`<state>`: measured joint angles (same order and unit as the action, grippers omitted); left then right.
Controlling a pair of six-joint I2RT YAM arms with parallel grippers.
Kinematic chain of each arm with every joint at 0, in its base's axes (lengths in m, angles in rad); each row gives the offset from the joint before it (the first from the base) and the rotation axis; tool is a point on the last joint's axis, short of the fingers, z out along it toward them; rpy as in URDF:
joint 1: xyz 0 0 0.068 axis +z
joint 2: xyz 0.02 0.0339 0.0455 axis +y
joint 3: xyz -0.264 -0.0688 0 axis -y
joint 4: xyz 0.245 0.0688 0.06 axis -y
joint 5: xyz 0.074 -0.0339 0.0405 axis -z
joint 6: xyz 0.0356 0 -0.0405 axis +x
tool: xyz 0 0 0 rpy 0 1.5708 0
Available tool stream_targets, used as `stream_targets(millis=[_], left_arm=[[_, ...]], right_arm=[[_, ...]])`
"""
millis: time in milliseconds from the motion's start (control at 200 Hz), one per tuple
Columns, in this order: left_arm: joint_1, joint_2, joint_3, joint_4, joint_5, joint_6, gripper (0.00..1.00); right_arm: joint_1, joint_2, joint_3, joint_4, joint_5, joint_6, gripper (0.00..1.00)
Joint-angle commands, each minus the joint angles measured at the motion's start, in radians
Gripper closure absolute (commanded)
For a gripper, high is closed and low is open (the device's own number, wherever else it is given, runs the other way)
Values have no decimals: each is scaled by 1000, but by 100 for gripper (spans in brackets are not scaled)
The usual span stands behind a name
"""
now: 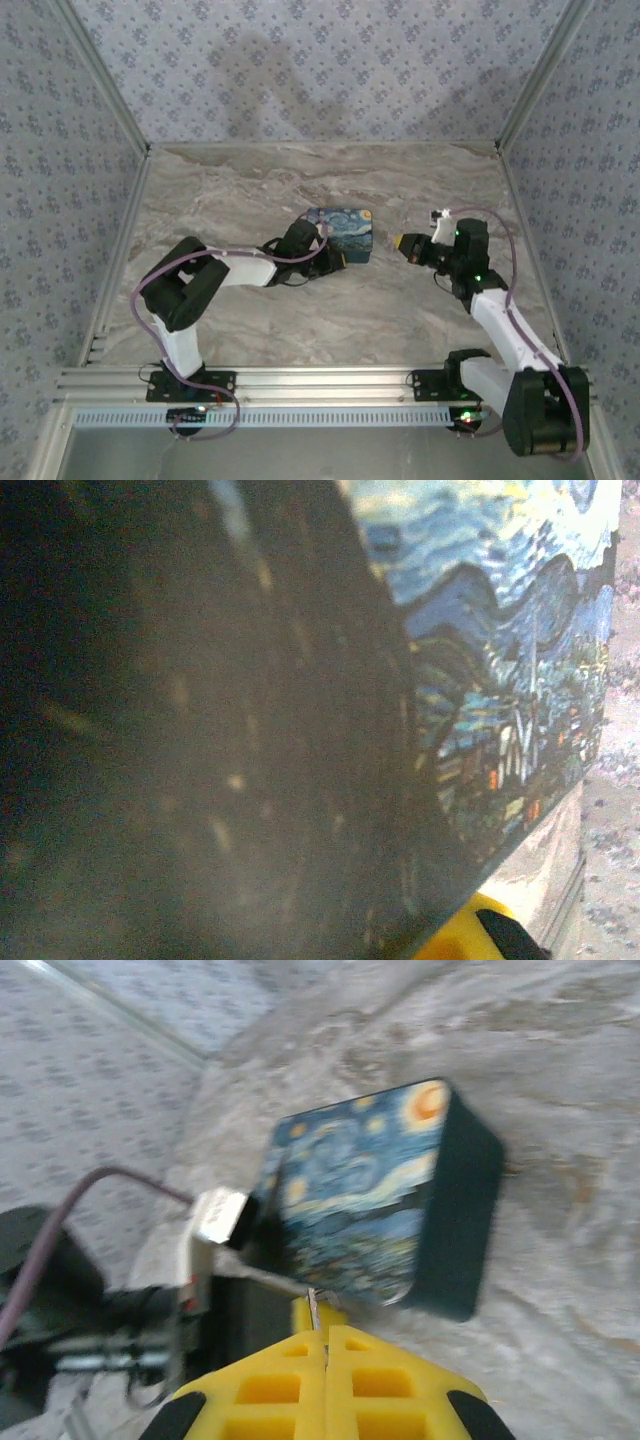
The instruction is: Unlock a padlock with a key
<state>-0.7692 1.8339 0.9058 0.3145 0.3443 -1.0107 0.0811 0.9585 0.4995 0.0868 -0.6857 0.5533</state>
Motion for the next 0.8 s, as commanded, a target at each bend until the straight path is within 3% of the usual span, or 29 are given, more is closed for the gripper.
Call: stream_targets(millis=[0, 315, 795], left_arm=[[5, -42, 51, -61, -1, -68, 97], [7, -54, 109, -38, -16, -155, 97], [7, -51, 140, 0, -3, -224, 97]], right_arm=[[3, -76, -28, 75, -125, 68, 100], [82, -68, -136, 258, -124, 205, 100], [218, 151, -257, 533, 109, 306, 100]])
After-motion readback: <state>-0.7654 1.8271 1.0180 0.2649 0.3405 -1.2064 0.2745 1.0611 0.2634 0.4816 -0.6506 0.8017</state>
